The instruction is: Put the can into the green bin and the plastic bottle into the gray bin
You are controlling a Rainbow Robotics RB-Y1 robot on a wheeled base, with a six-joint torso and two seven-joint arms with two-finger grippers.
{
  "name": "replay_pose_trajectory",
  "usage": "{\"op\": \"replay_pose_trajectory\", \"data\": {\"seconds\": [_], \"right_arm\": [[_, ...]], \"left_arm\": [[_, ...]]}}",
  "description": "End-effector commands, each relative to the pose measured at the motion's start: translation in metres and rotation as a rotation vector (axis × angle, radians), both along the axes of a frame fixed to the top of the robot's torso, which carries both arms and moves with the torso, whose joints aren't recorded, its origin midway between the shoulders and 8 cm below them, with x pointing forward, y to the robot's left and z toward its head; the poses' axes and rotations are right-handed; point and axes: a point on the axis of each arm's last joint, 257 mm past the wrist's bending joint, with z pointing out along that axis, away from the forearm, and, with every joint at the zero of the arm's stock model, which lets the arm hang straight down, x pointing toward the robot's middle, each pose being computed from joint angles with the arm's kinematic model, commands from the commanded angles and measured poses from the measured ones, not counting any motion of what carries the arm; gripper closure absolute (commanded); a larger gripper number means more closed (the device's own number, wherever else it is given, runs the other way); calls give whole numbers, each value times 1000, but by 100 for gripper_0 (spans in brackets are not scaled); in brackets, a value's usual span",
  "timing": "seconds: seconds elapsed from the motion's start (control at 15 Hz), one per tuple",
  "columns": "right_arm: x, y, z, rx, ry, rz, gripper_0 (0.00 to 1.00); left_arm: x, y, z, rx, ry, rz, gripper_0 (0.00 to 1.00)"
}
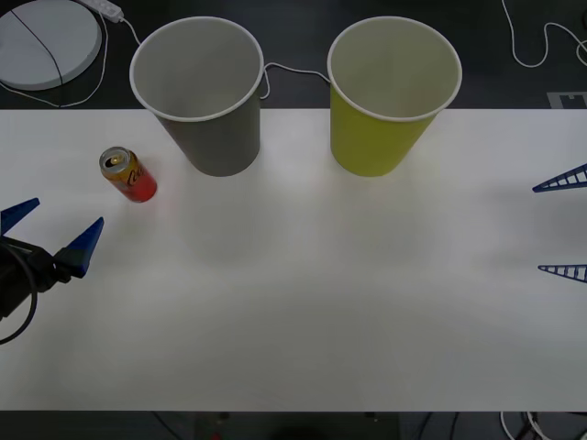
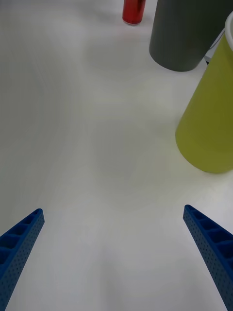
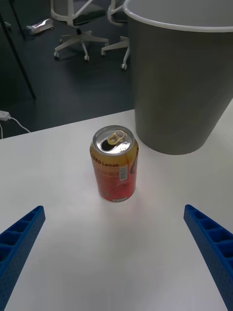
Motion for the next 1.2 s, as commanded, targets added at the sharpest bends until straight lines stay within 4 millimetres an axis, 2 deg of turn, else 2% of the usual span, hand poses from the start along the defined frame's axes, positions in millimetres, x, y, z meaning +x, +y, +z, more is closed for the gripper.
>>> {"op": "replay_pose_trajectory", "data": {"seconds": [0.07,0.6,0.8,1.2], "right_arm": [[0,0,0,0,0,0,0],[0,0,0,0,0,0,0],[0,0,0,0,0,0,0],[0,0,0,0,0,0,0]], "left_arm": [[2,-4,-8,8,-44,37,0],[31,-12,-44,-49,-105,46,0],[45,-16,-56,-66,-124,50,0],[82,-8,-72,-38,-142,76,0]]}}
